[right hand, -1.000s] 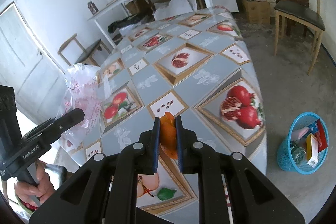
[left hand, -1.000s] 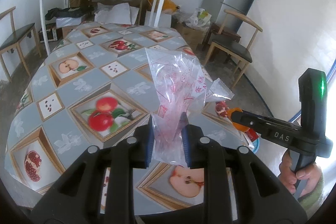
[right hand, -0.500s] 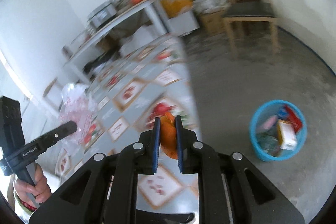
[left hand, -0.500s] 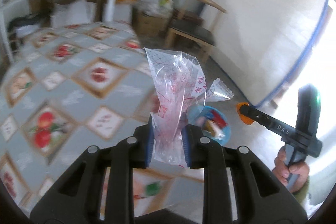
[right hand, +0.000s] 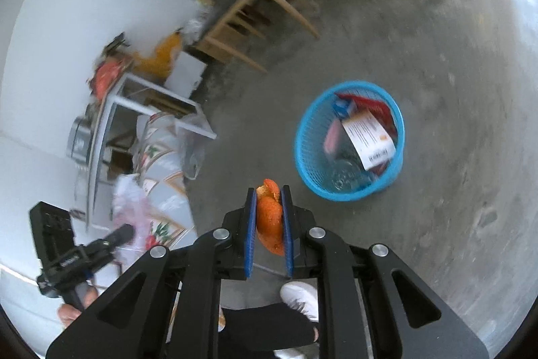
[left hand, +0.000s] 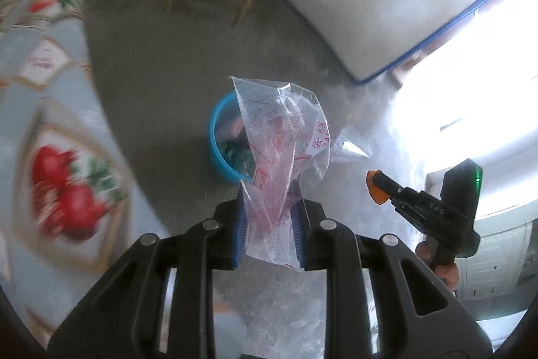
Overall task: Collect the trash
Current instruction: 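Open the right tool over the wastebasket to drop the orange peel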
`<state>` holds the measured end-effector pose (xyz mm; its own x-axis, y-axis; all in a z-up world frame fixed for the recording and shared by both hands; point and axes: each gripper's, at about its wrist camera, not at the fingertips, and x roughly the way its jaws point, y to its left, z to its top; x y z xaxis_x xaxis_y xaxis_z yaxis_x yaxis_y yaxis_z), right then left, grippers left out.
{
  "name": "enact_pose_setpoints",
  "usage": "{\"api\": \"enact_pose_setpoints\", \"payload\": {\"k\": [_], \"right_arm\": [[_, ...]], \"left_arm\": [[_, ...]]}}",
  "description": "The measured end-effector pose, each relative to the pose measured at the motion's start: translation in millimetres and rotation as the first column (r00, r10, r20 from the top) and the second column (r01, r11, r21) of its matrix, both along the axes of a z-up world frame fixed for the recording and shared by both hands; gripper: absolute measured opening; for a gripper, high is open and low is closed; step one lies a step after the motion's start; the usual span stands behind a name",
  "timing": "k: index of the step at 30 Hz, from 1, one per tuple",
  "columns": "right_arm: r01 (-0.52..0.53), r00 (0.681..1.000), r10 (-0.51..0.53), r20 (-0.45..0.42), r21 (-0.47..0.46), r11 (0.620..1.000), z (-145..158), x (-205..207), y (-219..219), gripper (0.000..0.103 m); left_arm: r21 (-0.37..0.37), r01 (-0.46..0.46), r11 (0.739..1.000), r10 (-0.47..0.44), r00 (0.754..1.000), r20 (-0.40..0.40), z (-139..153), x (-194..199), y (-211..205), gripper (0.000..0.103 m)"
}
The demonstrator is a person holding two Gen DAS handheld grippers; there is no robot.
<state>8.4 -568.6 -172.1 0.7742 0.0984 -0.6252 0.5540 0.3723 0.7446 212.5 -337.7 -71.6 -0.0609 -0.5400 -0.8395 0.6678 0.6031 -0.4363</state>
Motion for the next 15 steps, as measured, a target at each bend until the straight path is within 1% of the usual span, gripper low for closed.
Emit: {"api": "enact_pose_setpoints", "payload": {"k": [3,6,7,8,9,10,11,12,13,15], "right_arm": [[0.011,1.000,-0.010,-0.013,0.052,0.999,-27.7,15.5,-20.4,0.014],[0.022,0.999,-0.020,-0.025,0.076,0.997,-46.7,37.8,-42.3,0.016],[0.033,0.999,-0.030,-0.035,0.075,0.997,-52.2,43.6,-51.8,0.017],[0.040,0.998,-0.038,-0.043,0.067,0.997,-56.7,49.8,-60.3,0.017],[0.040,0.998,-0.037,-0.059,0.049,0.998,-65.3,62.1,-71.0,0.022],[0.045,0.996,-0.041,-0.074,0.046,0.998,-73.0,68.7,-76.7,0.028],[0.057,0.995,-0.053,-0.086,0.050,0.997,-80.0,72.8,-82.2,0.040],[0.068,0.993,-0.062,-0.096,0.062,0.996,-91.1,77.7,-87.6,0.045],[0.068,0.993,-0.060,-0.101,0.072,0.995,-99.0,81.2,-90.4,0.045],[0.069,0.992,-0.057,-0.114,0.104,0.992,-116.6,84.7,-91.2,0.046]], "left_arm": [[0.044,0.013,0.999,-0.011,0.999,-0.039,-24.8,8.6,-39.0,0.022],[0.079,0.011,0.997,-0.008,0.999,-0.039,-42.5,18.1,-71.9,0.023],[0.091,0.004,0.996,-0.001,0.999,-0.032,-49.6,22.3,-85.2,0.025],[0.091,0.001,0.996,0.001,1.000,-0.027,-53.8,26.4,-94.3,0.029],[0.089,0.001,0.996,0.001,1.000,-0.021,-57.8,29.9,-103.2,0.032],[0.091,0.000,0.996,0.002,1.000,-0.018,-63.7,32.3,-111.6,0.043],[0.097,-0.008,0.995,0.010,1.000,-0.022,-71.2,34.5,-118.9,0.053],[0.099,-0.017,0.995,0.021,0.999,-0.031,-78.0,35.8,-121.5,0.054],[0.093,-0.032,0.995,0.037,0.998,-0.047,-84.4,37.7,-123.6,0.054],[0.081,-0.043,0.996,0.049,0.996,-0.075,-87.9,39.4,-125.7,0.059]]}}
